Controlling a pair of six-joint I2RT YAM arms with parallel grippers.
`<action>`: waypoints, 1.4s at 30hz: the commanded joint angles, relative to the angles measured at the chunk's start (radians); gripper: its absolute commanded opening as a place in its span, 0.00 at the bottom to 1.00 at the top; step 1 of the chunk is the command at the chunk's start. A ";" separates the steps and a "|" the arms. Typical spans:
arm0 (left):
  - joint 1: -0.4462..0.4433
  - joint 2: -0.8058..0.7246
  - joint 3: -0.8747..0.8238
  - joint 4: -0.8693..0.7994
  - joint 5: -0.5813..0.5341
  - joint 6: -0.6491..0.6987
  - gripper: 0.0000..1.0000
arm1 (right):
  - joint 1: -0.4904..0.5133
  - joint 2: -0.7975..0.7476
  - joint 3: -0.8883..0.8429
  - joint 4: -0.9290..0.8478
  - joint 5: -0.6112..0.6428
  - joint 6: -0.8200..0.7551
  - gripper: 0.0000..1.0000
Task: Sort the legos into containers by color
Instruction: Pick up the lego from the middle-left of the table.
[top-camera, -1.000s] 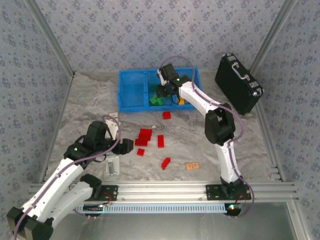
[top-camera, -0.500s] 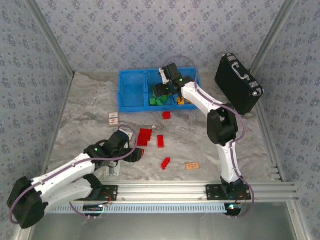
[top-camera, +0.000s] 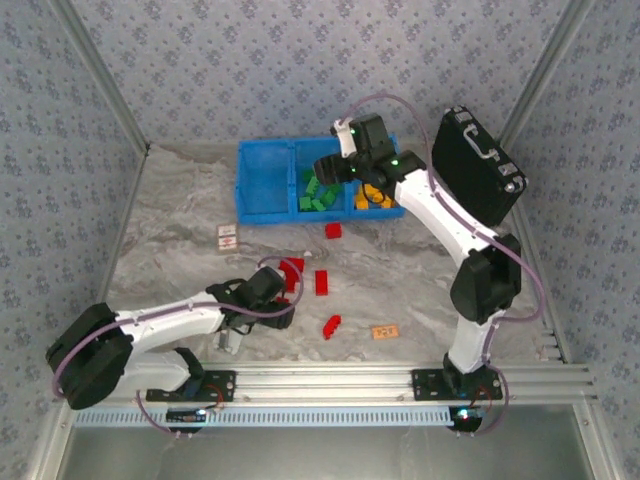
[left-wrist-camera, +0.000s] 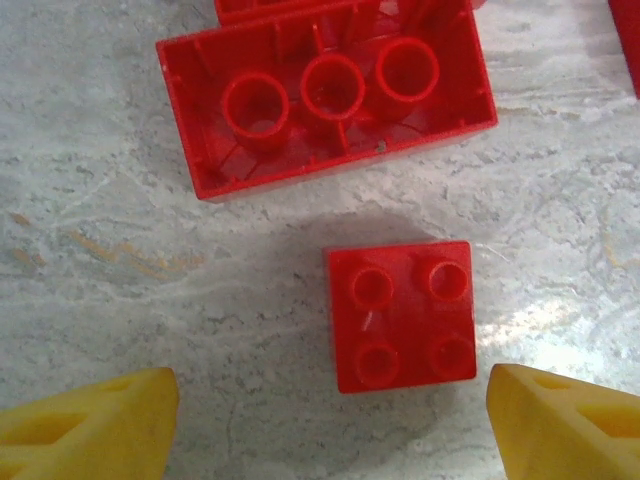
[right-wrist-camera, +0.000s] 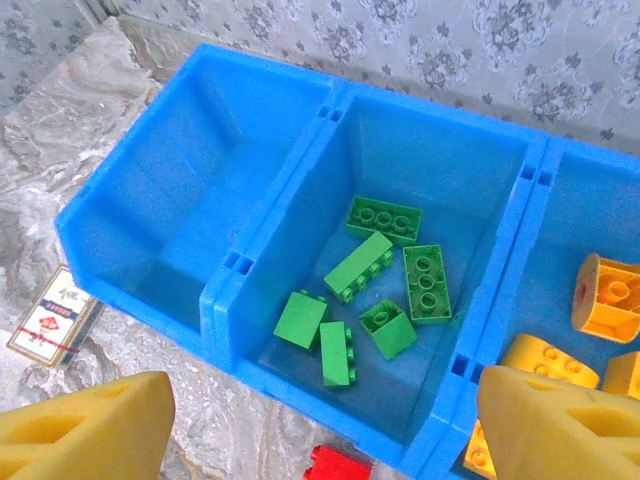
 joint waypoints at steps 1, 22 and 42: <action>-0.012 0.037 0.040 0.040 -0.012 -0.010 0.80 | -0.005 -0.043 -0.038 -0.007 0.005 -0.032 0.81; -0.045 0.208 0.138 -0.053 -0.094 -0.050 0.57 | -0.050 -0.072 -0.096 -0.005 0.007 -0.044 0.81; -0.039 0.141 0.308 -0.208 -0.163 0.018 0.36 | -0.104 -0.211 -0.245 0.035 -0.010 -0.030 0.86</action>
